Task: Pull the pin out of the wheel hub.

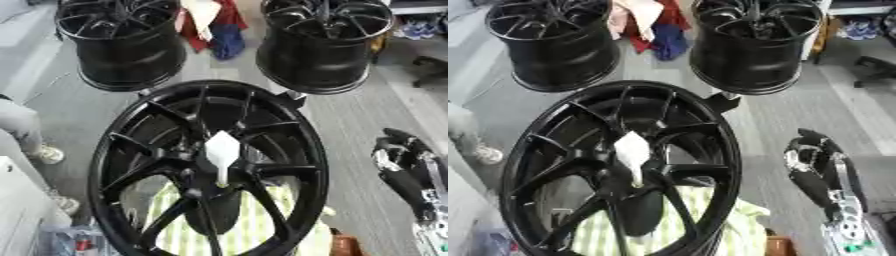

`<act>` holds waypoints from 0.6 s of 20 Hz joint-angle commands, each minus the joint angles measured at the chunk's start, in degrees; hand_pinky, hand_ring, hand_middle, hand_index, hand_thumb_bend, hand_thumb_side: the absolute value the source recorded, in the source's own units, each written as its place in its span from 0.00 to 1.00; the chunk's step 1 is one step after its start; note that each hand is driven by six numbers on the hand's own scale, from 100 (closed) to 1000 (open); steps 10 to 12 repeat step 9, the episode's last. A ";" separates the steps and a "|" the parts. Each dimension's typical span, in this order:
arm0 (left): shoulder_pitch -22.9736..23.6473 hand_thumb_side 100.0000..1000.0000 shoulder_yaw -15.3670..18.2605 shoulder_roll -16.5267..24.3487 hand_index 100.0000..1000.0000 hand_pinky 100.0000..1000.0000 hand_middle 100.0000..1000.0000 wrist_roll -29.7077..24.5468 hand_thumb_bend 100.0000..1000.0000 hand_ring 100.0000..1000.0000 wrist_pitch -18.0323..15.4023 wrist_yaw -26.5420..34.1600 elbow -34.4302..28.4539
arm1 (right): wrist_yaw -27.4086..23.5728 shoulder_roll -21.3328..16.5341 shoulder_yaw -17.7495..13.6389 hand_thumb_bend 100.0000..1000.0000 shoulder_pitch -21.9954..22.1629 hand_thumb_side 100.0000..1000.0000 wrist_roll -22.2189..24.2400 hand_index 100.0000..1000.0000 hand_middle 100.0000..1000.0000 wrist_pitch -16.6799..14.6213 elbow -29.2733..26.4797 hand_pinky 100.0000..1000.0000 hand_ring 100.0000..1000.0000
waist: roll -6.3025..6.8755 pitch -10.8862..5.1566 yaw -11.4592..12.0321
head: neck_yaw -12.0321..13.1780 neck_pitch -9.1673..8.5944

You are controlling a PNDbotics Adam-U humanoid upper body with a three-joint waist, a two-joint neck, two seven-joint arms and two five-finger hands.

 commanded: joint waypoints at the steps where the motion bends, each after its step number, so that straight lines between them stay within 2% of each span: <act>1: -0.82 0.34 0.62 -2.15 0.79 0.47 0.69 -0.06 0.13 0.62 1.94 -1.14 -1.82 | -0.32 -0.19 -0.38 0.00 -0.40 0.20 -0.21 0.76 0.61 -0.02 -1.22 0.65 0.54 | -0.06 -0.44 0.16 | -0.24 -0.15; 6: -1.59 0.33 0.51 -4.45 0.79 0.47 0.69 -0.45 0.13 0.62 3.32 -2.10 -1.31 | -0.31 -0.11 -0.48 0.00 -0.32 0.19 -0.31 0.76 0.61 -0.02 -1.25 0.65 0.54 | -0.15 -0.52 0.28 | -0.28 -0.15; 12: -1.94 0.33 0.40 -5.13 0.79 0.47 0.69 -0.59 0.13 0.62 3.70 -2.32 -1.06 | -0.27 -0.15 -0.58 0.00 -0.31 0.19 -0.35 0.76 0.61 -0.02 -1.24 0.65 0.54 | -0.13 -0.56 0.36 | -0.24 -0.15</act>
